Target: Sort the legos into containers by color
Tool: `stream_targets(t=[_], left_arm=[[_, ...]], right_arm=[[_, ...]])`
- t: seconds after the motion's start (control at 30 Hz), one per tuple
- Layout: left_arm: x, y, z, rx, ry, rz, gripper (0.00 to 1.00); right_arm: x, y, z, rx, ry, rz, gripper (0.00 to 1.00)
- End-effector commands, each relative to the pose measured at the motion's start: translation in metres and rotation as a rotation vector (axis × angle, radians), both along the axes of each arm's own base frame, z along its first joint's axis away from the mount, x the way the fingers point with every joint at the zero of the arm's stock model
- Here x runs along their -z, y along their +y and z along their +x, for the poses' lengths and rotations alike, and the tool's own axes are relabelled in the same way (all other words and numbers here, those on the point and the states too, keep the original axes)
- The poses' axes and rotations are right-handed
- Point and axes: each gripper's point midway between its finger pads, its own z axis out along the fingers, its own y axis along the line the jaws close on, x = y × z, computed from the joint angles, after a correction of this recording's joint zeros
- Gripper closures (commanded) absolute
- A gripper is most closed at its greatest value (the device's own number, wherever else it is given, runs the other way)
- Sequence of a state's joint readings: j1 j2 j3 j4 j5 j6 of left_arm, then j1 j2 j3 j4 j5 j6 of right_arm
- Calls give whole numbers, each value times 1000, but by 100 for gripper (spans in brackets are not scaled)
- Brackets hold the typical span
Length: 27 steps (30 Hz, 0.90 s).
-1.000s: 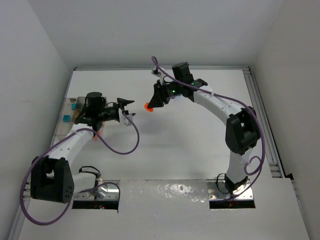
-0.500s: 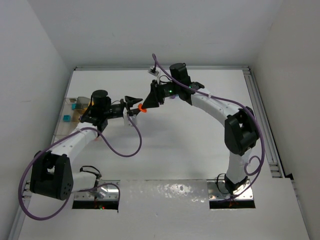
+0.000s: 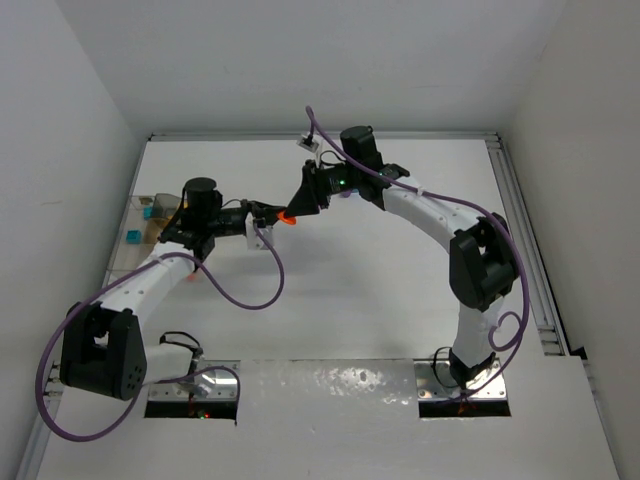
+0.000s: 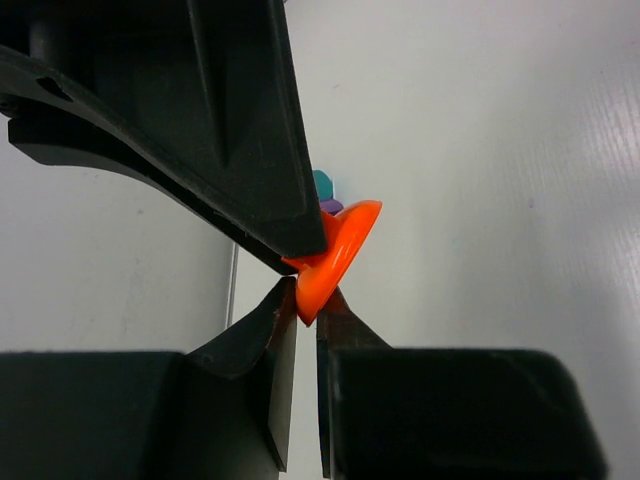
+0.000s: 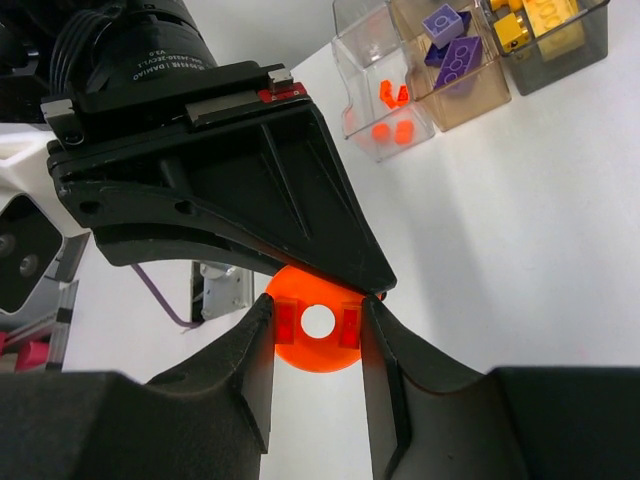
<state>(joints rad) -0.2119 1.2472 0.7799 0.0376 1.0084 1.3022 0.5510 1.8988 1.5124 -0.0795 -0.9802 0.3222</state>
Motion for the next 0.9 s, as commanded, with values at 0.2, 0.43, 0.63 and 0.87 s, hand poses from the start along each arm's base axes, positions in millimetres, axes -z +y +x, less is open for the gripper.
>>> stream_targets(t=[0.2, 0.43, 0.63, 0.87], left_arm=[[-29, -9, -11, 20, 51, -65, 100], [6, 21, -10, -121, 166, 25, 100], [19, 86, -2, -335, 255, 68, 100], [46, 229, -26, -645, 368, 305, 100]], right_arm=[[8, 2, 8, 21, -39, -13, 62], [2, -26, 38, 176, -1, 6, 14], [-12, -53, 60, 327, -40, 53, 11], [1, -62, 59, 350, -68, 23, 10]])
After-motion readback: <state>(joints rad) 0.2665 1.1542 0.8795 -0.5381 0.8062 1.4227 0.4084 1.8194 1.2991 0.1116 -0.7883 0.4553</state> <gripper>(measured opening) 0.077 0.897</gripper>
